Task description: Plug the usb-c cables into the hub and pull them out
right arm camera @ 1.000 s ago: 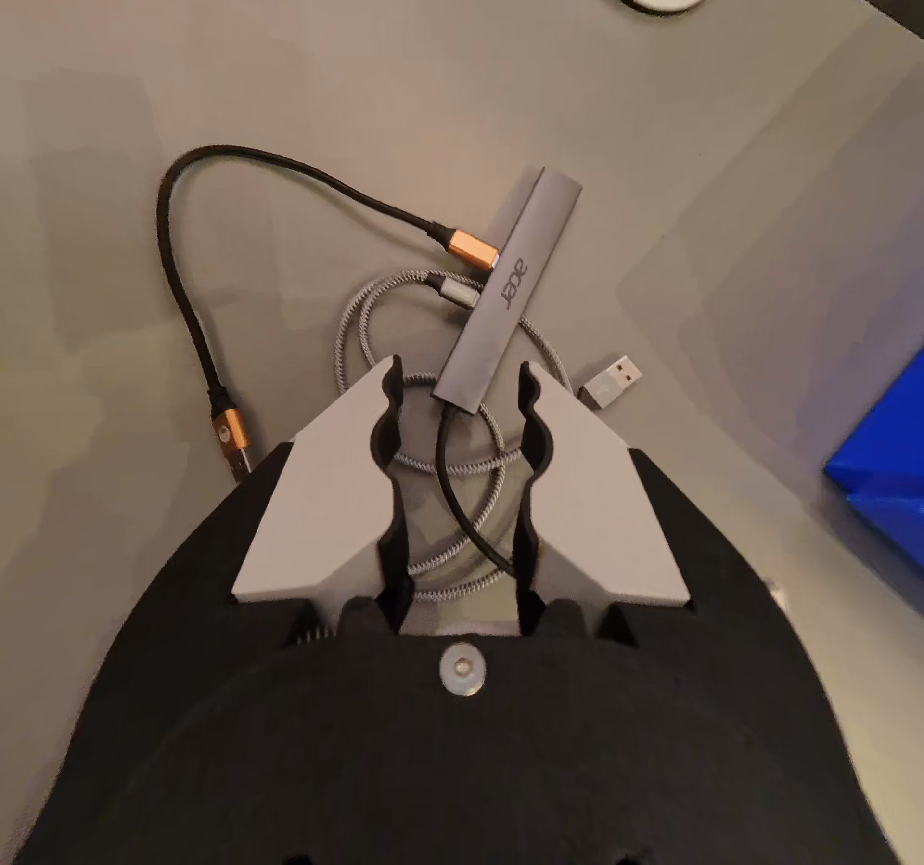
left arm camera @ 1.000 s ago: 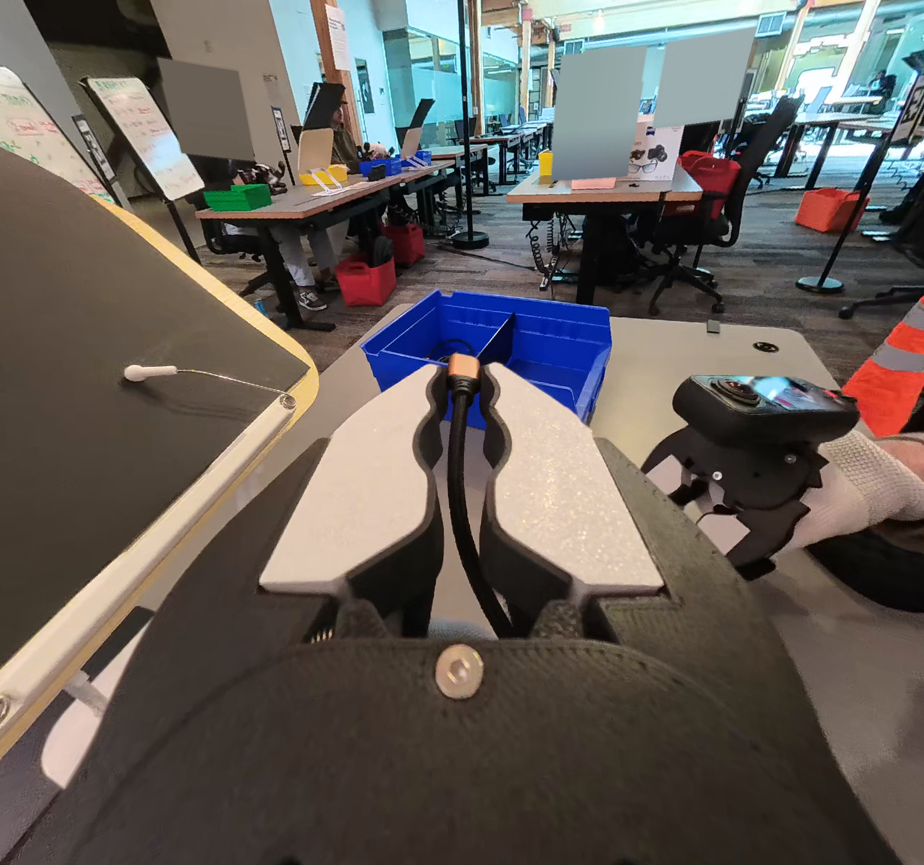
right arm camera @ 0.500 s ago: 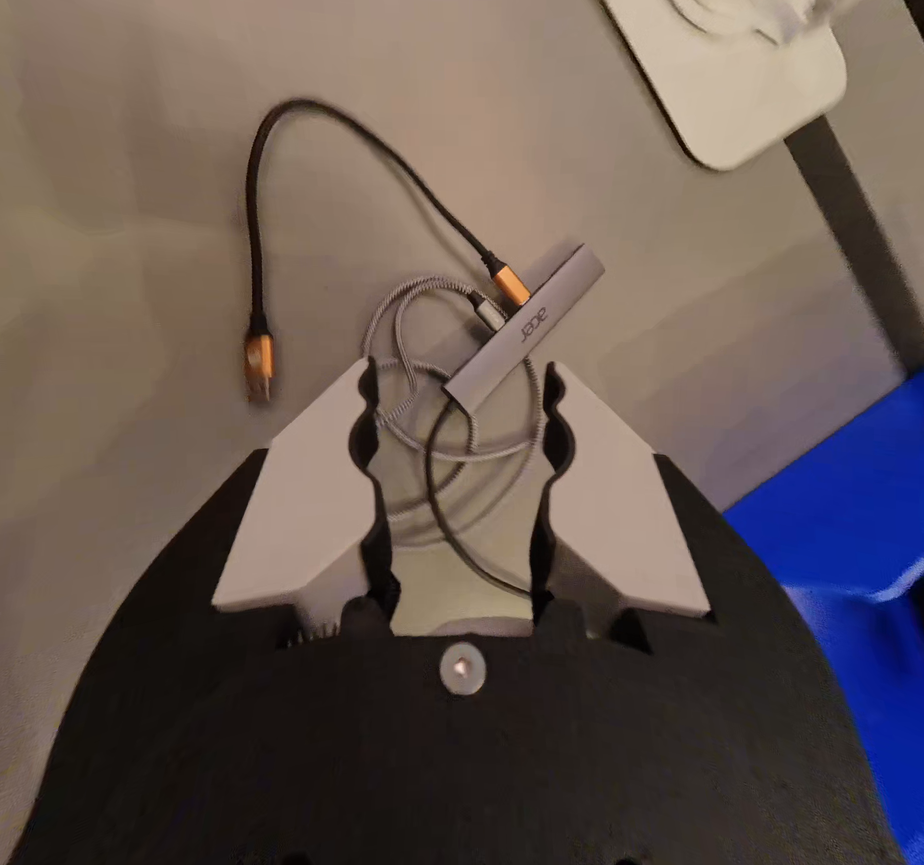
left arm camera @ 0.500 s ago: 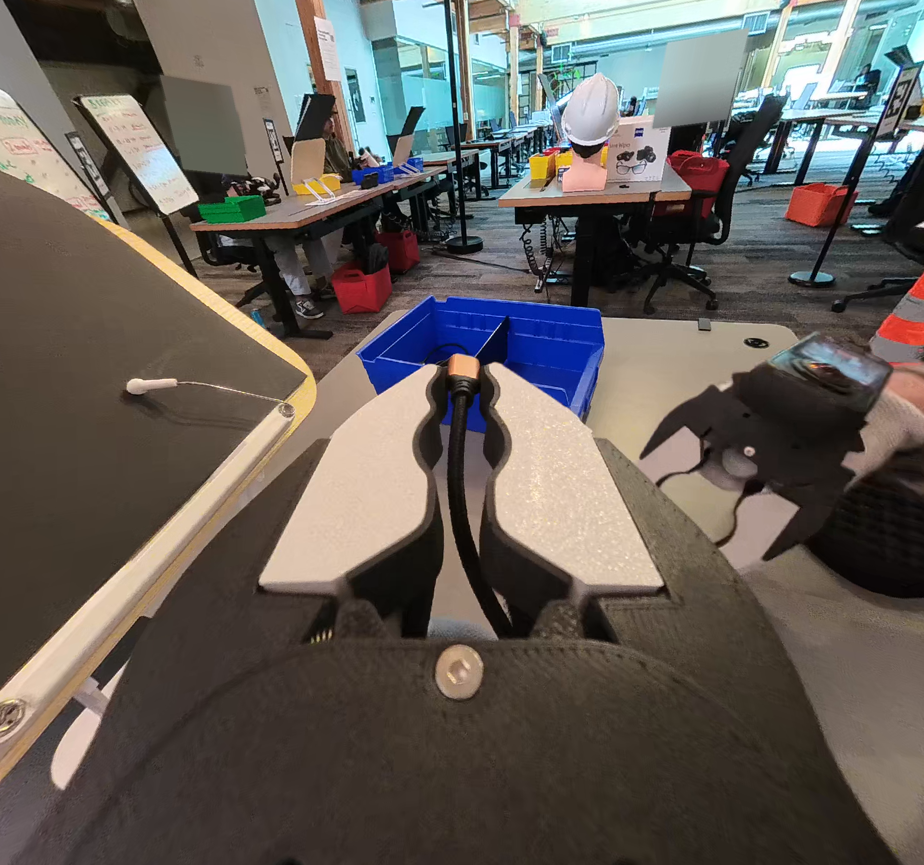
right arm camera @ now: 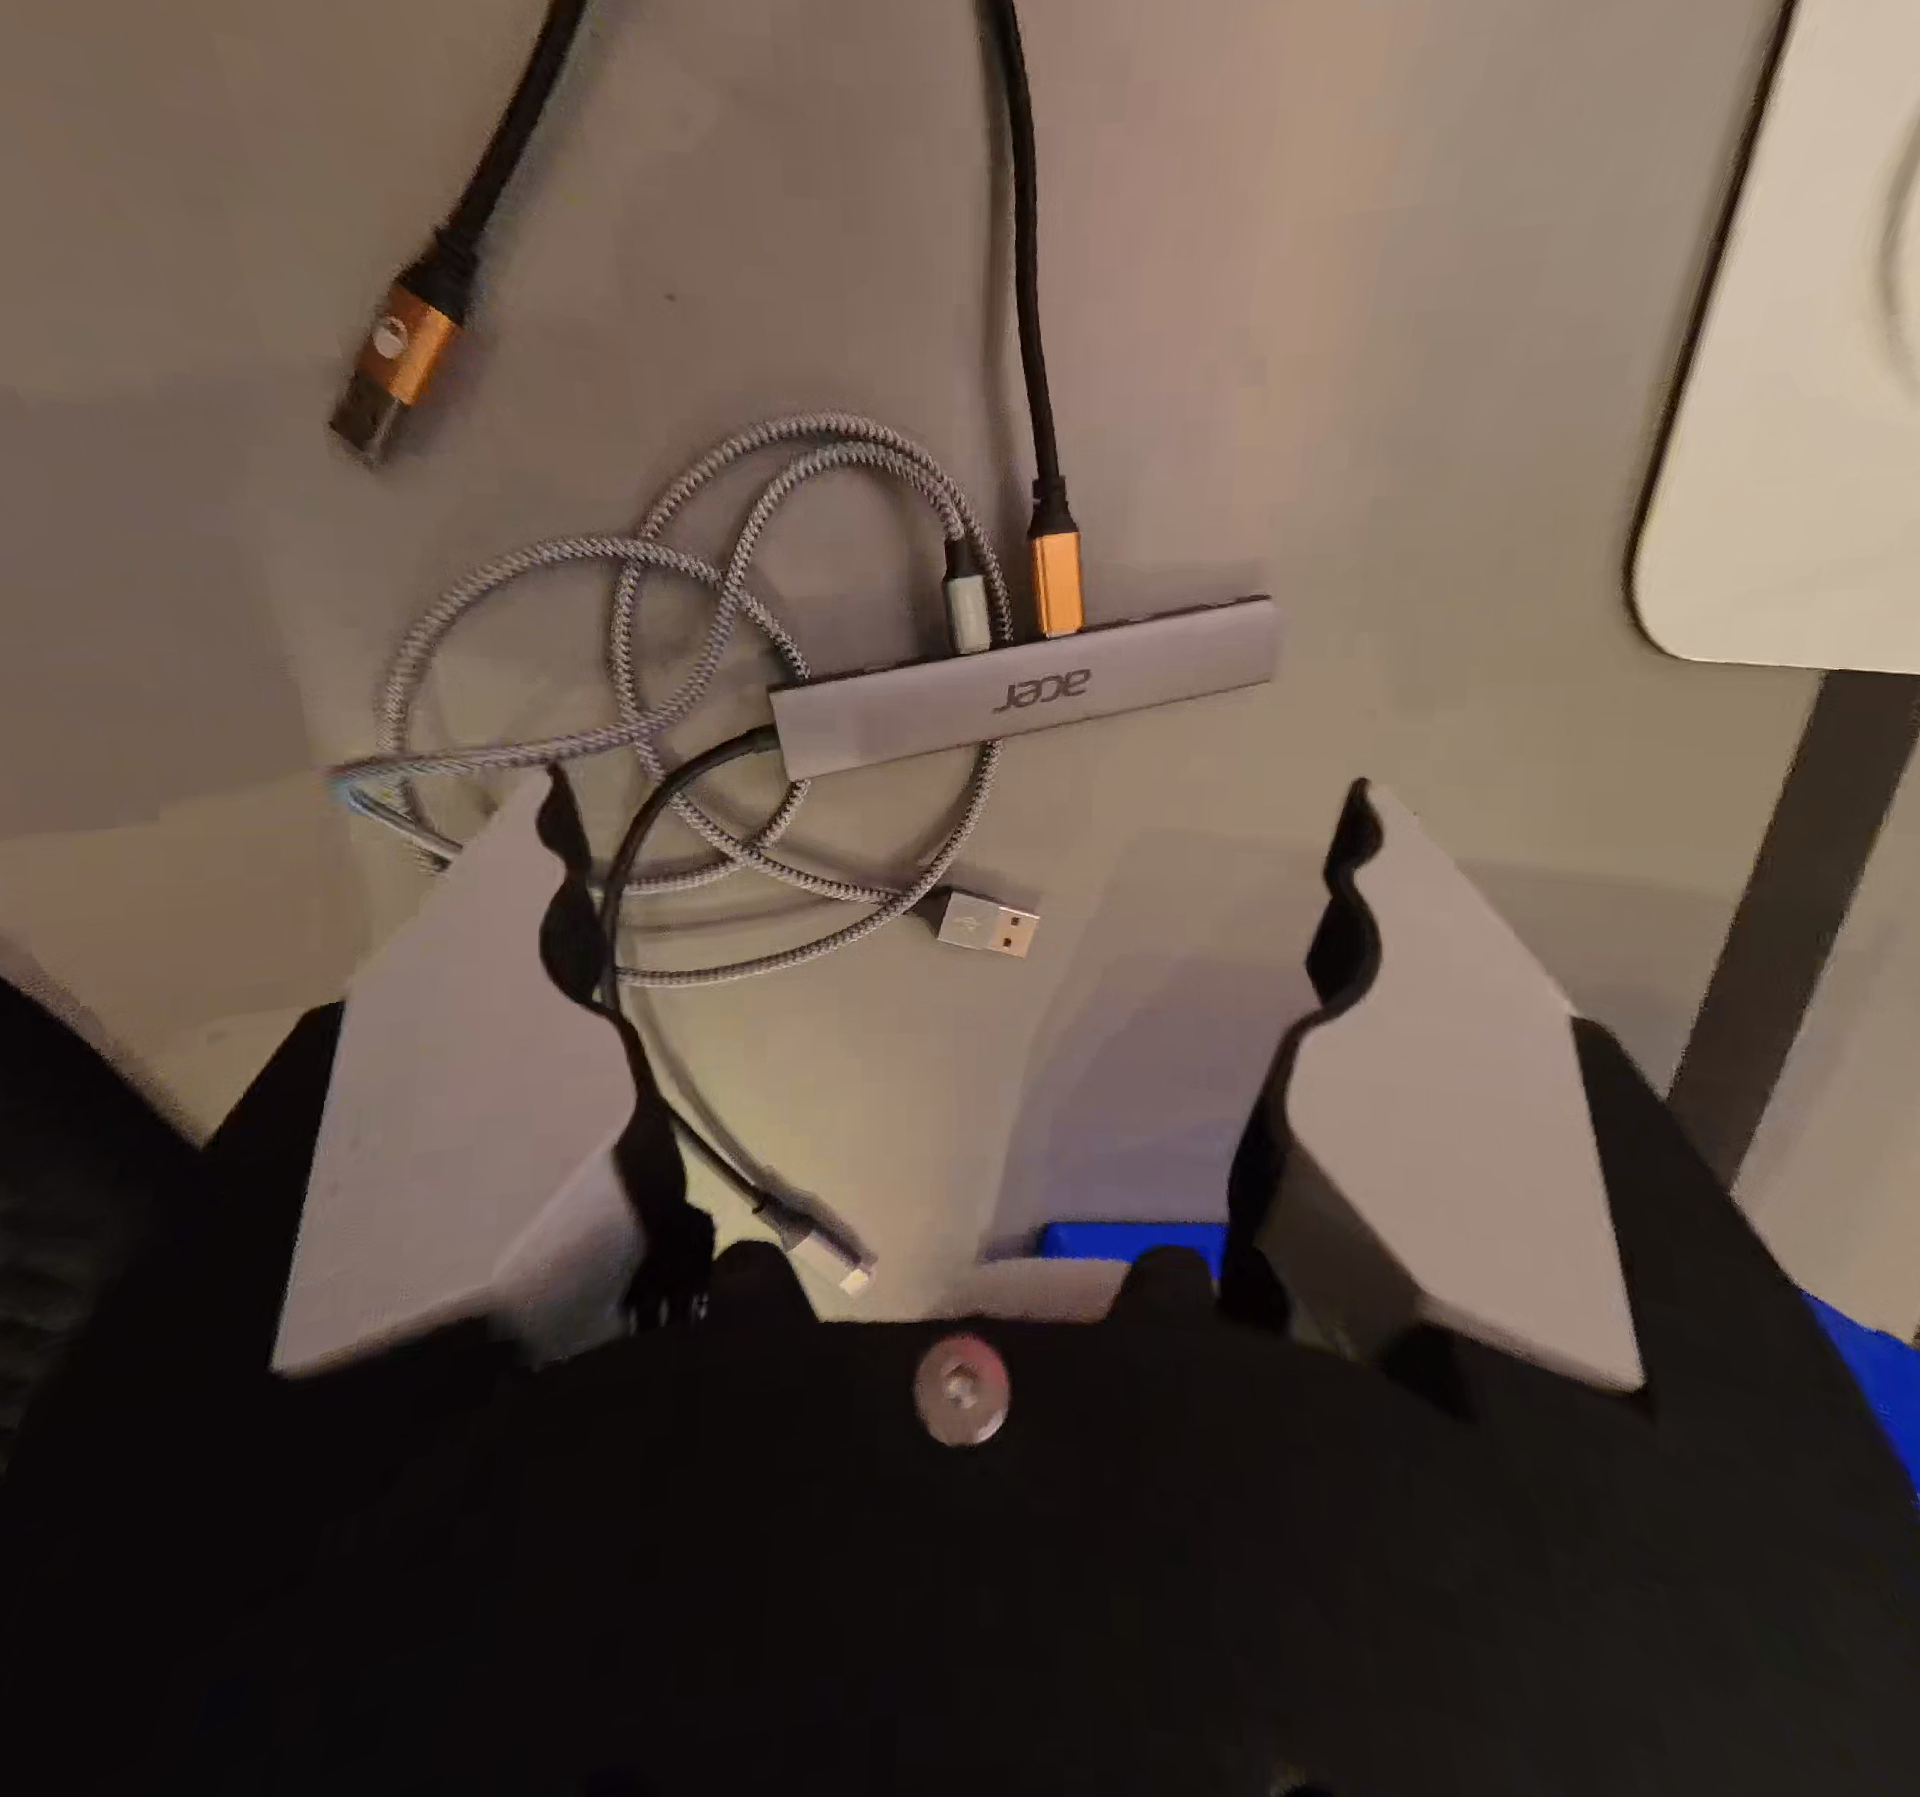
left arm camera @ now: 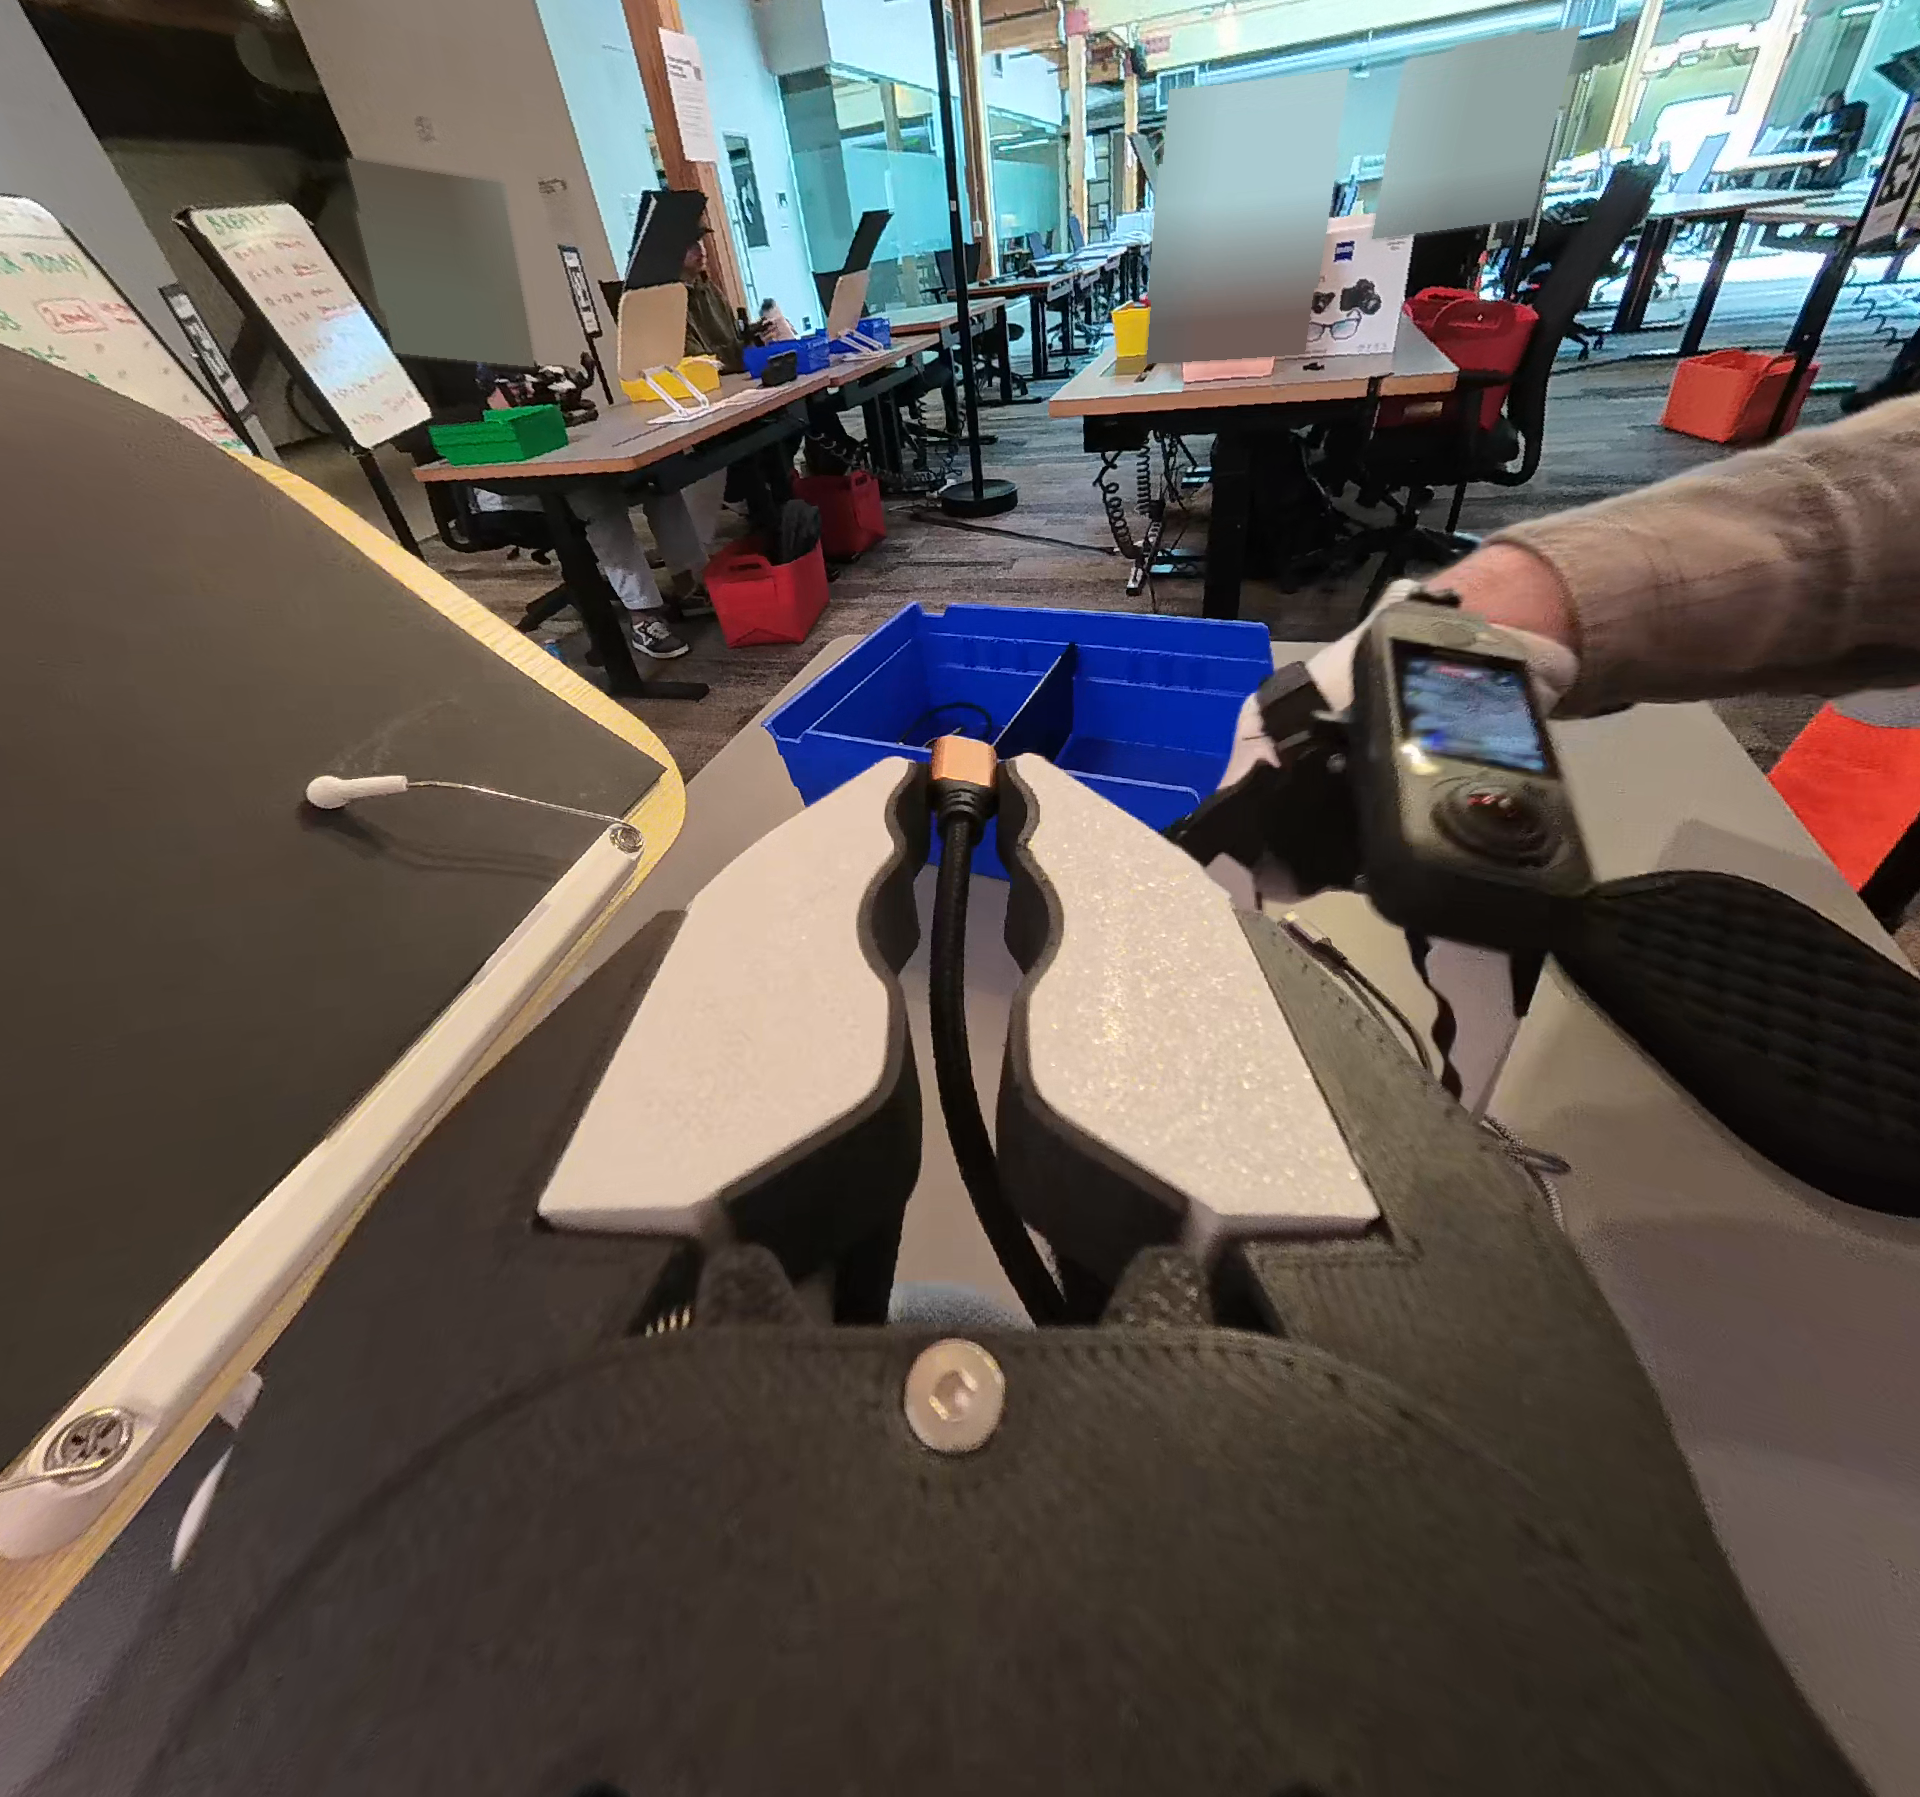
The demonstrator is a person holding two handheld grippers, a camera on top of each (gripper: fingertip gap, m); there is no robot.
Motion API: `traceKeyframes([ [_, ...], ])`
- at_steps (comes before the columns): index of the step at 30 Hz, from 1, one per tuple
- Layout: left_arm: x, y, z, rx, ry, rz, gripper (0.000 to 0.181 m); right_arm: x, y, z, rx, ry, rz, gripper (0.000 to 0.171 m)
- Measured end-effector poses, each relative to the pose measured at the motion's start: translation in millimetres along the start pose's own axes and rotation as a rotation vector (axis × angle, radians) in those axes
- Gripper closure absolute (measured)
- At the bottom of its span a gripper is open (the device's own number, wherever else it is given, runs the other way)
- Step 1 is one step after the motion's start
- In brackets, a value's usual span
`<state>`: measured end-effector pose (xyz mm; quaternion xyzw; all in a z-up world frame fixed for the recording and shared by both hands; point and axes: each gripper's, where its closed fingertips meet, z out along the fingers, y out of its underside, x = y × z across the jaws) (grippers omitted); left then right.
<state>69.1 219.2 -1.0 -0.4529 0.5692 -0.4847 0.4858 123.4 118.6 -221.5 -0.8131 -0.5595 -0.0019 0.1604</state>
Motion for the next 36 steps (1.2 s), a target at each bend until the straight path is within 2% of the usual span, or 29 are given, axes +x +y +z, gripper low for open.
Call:
traceKeyframes([
  [7,0.0,4.2,2.3,-0.014,0.004,0.003,0.169,13.7,3.1,36.2,-0.021,-0.1,-0.06,0.013],
  [14,-4.4,6.3,0.8,-0.012,0.0,-0.01,0.169,17.3,3.7,59.8,-0.013,-0.159,-0.132,0.02],
  [20,-4.7,9.4,2.6,-0.021,0.002,-0.01,0.169,12.4,5.9,62.5,0.005,-0.223,-0.11,0.023],
  [22,-4.1,10.9,4.2,-0.026,0.005,-0.011,0.169,14.0,5.4,59.1,0.013,-0.225,-0.119,0.039],
  [36,-5.6,17.1,7.6,-0.044,0.004,-0.016,0.169,17.5,2.2,48.8,0.016,-0.237,-0.09,0.04],
])
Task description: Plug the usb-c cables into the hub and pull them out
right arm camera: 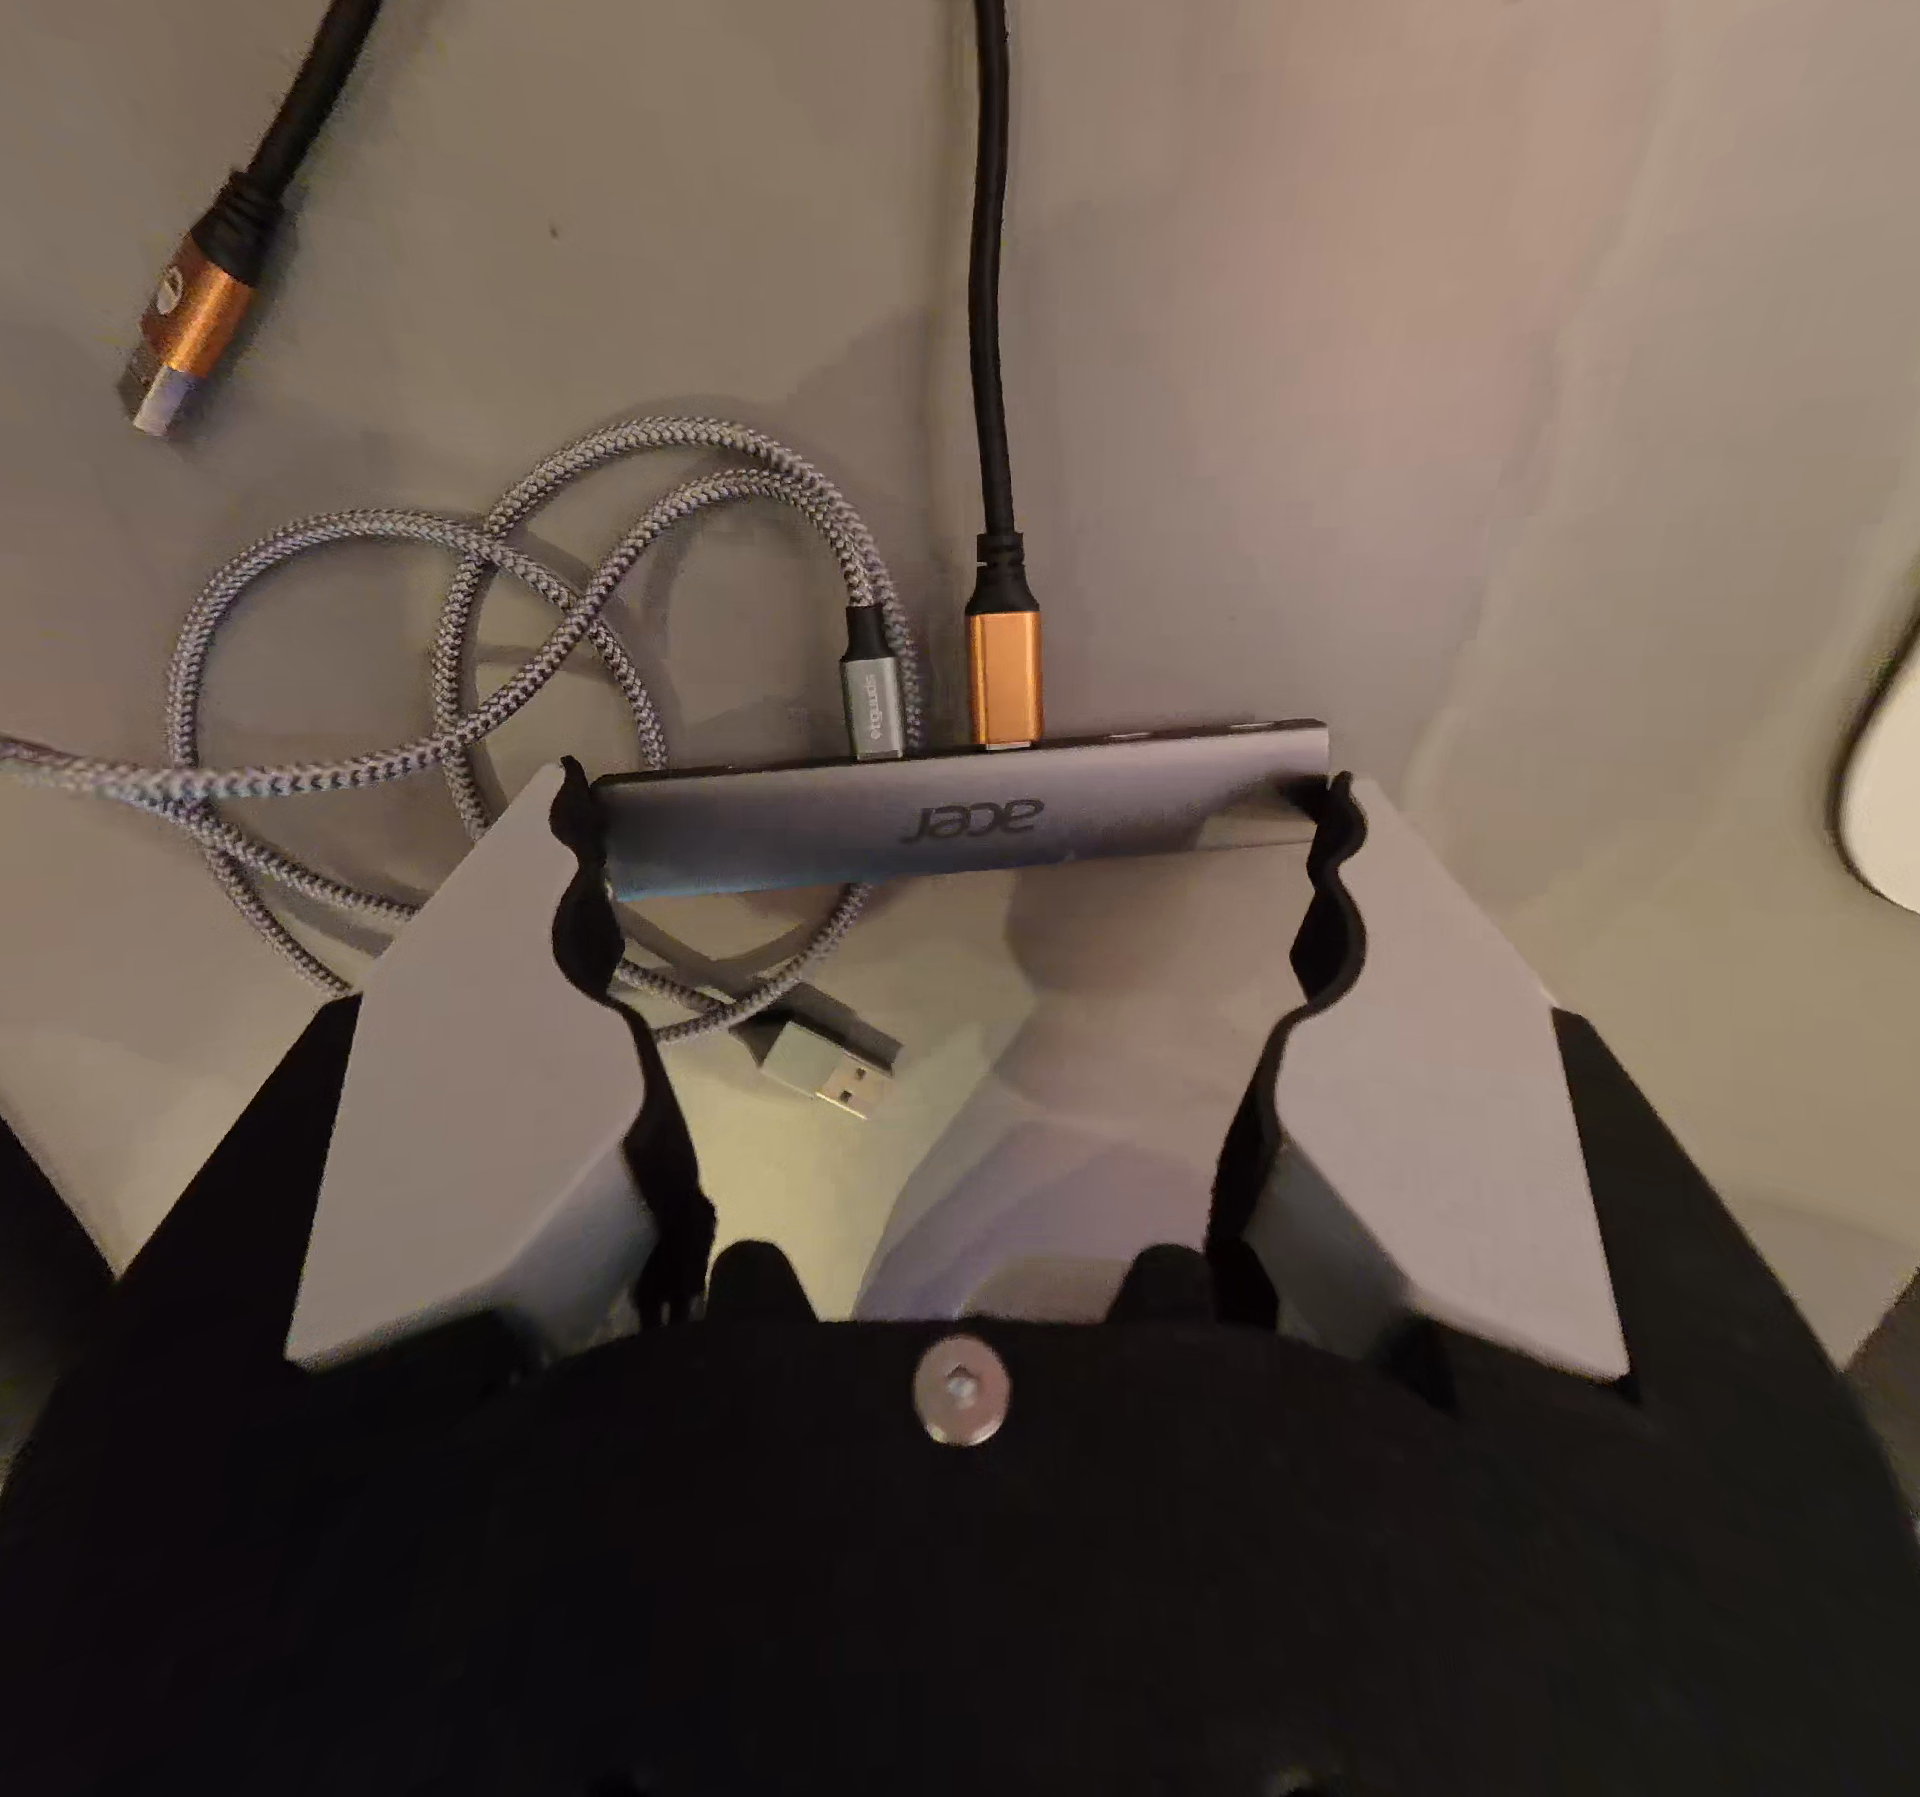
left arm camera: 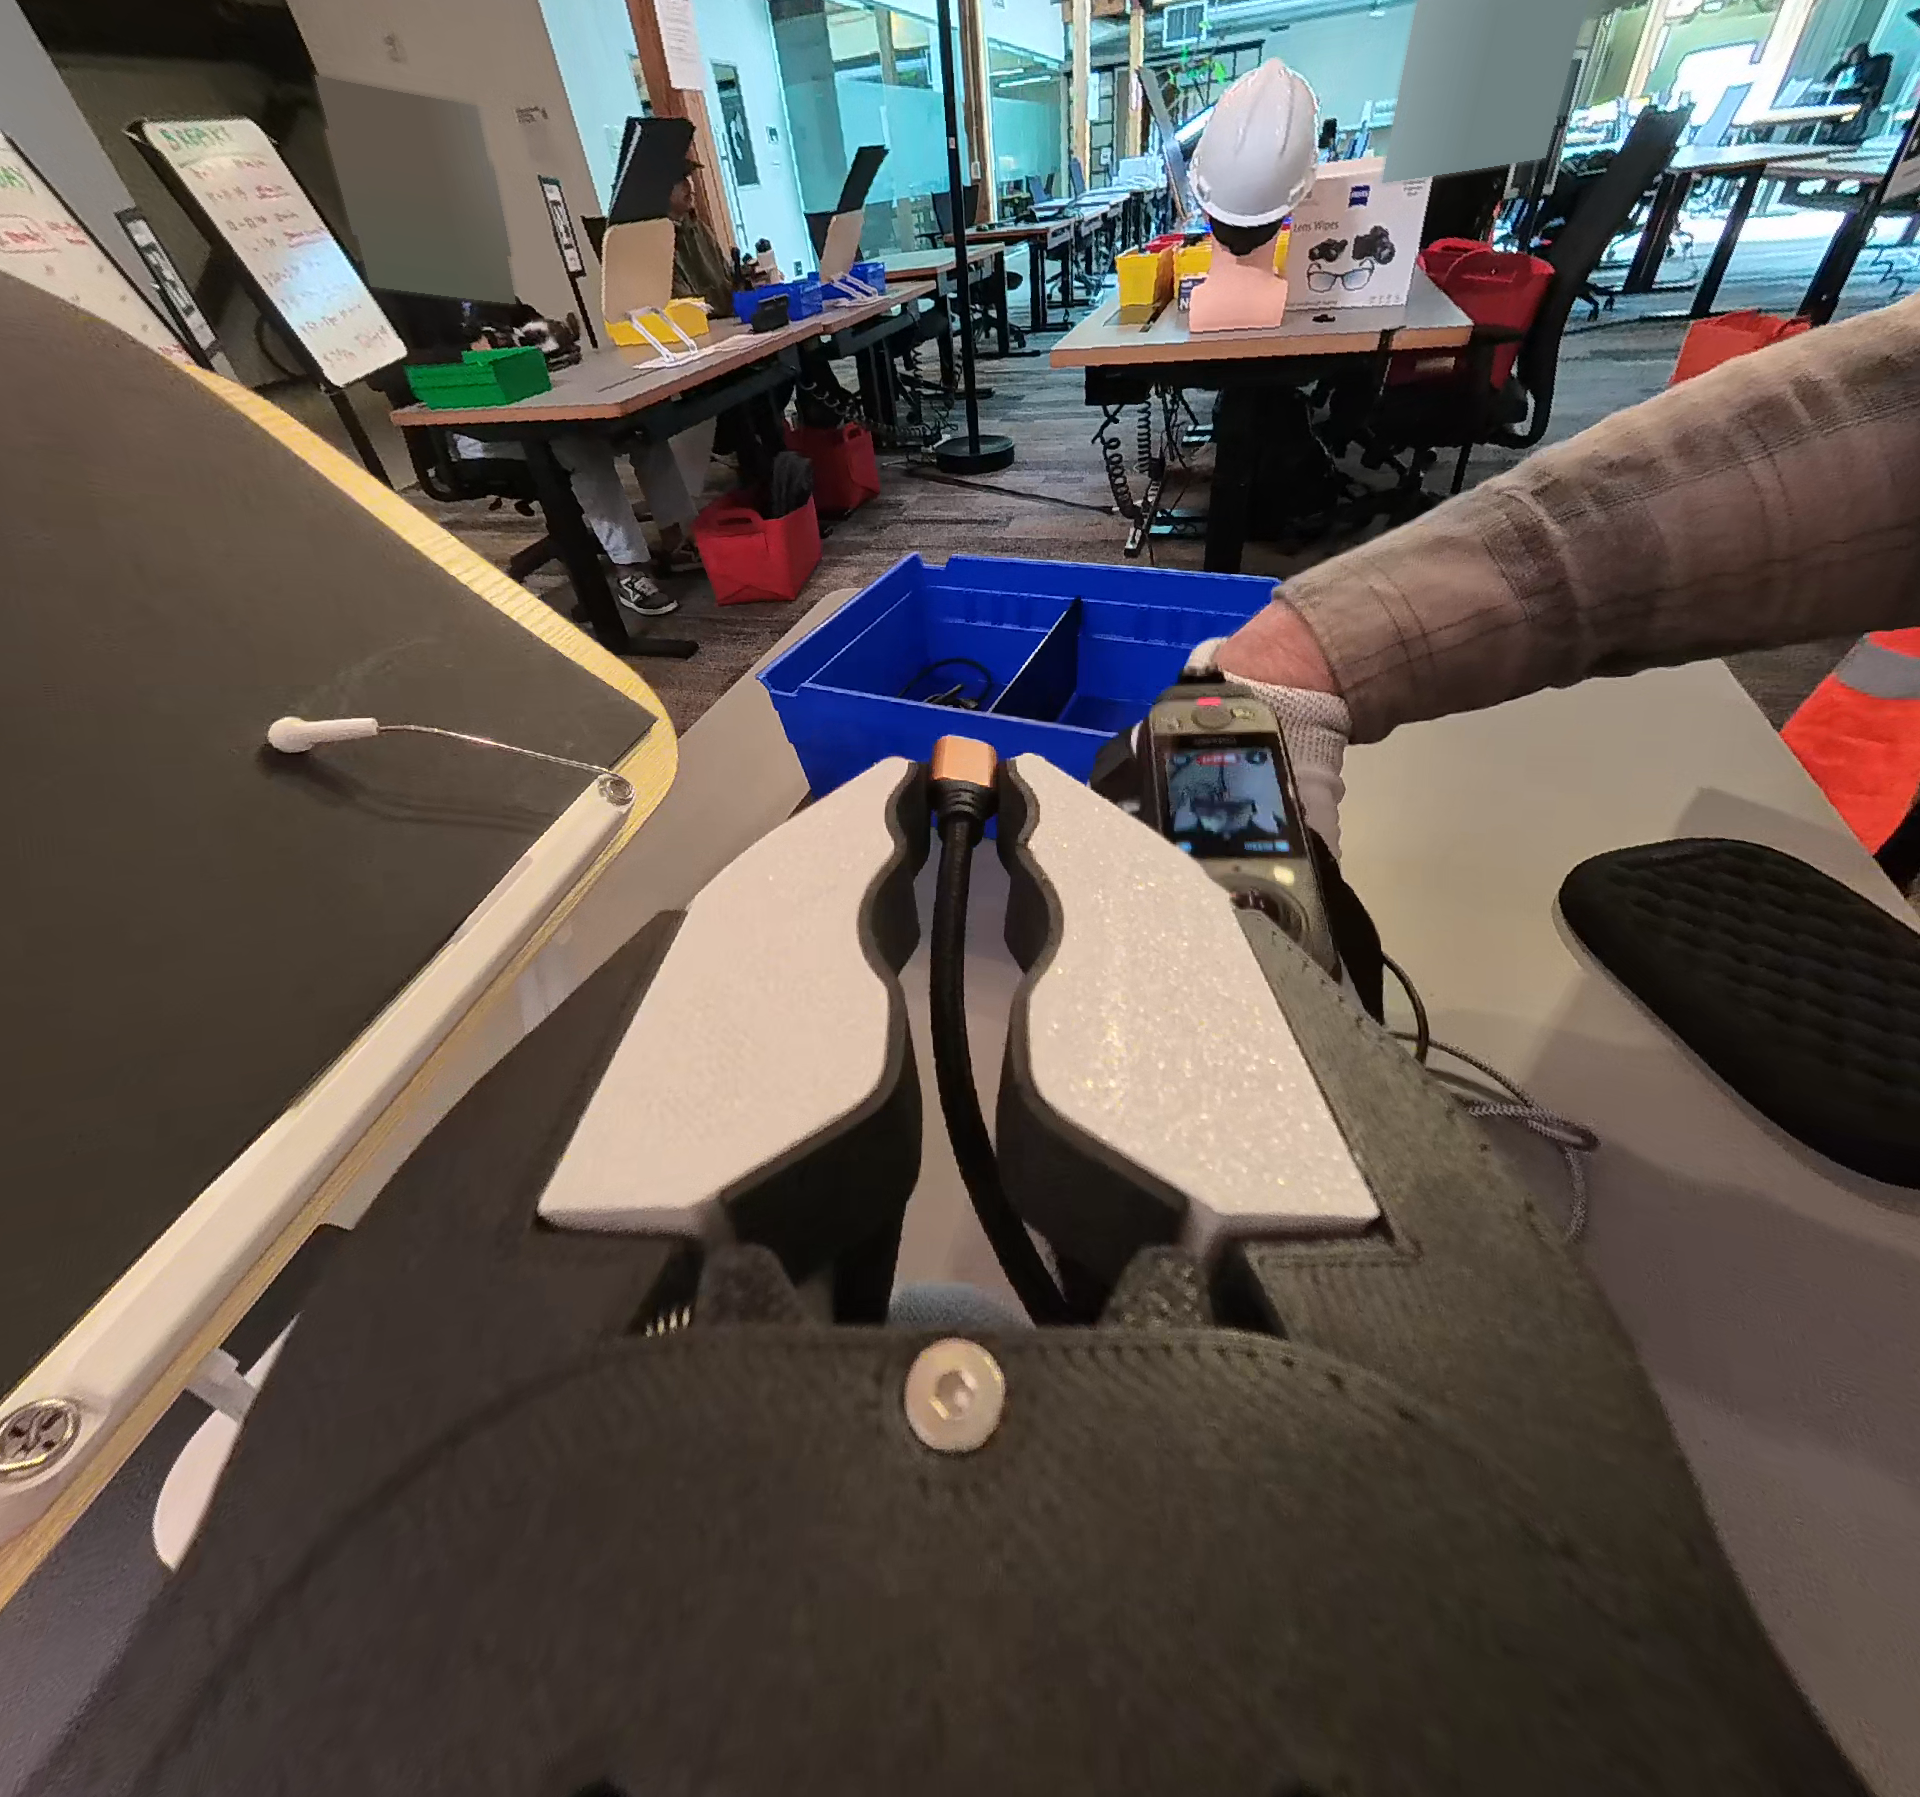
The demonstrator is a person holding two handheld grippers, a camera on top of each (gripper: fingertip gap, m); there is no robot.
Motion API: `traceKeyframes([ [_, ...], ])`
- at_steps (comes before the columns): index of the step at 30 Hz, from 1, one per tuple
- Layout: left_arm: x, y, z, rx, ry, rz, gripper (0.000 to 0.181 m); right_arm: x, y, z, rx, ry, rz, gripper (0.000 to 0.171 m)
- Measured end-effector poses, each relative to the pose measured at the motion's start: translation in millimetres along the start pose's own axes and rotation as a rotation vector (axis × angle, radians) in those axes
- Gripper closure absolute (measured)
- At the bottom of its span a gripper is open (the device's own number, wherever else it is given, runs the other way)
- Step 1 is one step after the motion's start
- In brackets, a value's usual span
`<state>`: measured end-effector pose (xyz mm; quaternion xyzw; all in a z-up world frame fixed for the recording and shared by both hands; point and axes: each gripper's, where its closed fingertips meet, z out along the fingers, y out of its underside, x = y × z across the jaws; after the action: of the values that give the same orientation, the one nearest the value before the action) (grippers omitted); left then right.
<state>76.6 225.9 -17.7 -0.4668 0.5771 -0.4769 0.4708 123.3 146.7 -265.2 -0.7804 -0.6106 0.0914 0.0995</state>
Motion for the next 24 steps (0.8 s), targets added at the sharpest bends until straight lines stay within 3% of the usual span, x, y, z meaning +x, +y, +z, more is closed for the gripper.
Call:
traceKeyframes([
  [14,33.1,6.7,28.2,-0.015,0.126,-0.032,0.169,19.1,-4.9,-100.4,0.141,0.121,0.121,0.04],
  [24,57.4,19.9,50.0,-0.043,0.209,-0.044,0.169,15.9,-2.1,-125.5,0.252,0.158,0.188,0.04],
])
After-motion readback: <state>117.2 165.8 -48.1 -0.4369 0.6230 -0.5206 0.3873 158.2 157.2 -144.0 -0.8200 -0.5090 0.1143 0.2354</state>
